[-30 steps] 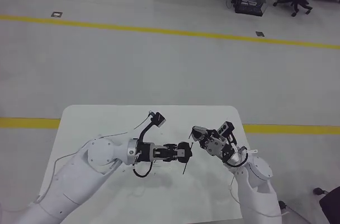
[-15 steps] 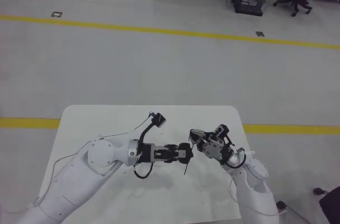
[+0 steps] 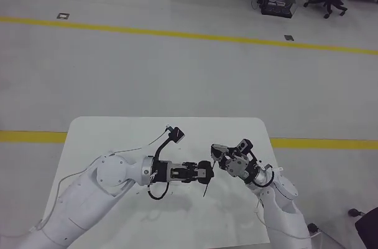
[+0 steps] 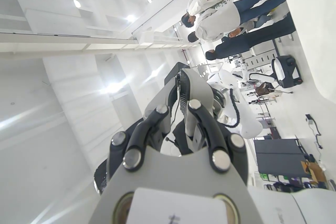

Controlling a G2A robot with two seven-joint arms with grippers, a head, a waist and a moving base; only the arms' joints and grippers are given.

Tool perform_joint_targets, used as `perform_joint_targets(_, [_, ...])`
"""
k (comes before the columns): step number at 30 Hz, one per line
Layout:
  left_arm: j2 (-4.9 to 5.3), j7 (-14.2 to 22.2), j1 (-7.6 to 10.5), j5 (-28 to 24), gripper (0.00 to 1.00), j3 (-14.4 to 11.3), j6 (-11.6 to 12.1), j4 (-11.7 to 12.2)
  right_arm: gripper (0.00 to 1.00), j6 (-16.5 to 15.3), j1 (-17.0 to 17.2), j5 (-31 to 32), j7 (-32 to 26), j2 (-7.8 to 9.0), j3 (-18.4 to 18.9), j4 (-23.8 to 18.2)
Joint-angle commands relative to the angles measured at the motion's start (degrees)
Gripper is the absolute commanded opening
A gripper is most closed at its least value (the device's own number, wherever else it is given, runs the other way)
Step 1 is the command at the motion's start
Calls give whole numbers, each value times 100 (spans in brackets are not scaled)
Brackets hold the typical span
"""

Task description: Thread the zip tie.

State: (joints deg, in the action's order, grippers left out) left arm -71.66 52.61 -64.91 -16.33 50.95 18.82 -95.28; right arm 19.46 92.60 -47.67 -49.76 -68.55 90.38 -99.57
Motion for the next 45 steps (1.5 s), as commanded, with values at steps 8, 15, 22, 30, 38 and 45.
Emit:
perform_joint_targets(8, [0,0,0,0,0,0,0,0,0,2,38,-210,-120,76,-97,51])
perform_joint_targets(15, [0,0,0,0,0,0,0,0,0,2,39,-434,-228,156,-114,104])
perform_joint_targets(22, [0,0,0,0,0,0,0,0,0,2,50,-586,-270,240,-133,117])
perform_joint_targets(30, [0,0,0,0,0,0,0,0,0,2,41,-635,-206,326,-224,98])
perform_joint_targets(38, [0,0,0,0,0,0,0,0,0,2,2,-735,-124,399,-300,86])
perform_joint_targets(45, [0,0,0,0,0,0,0,0,0,2,14,-824,-119,452,-323,47])
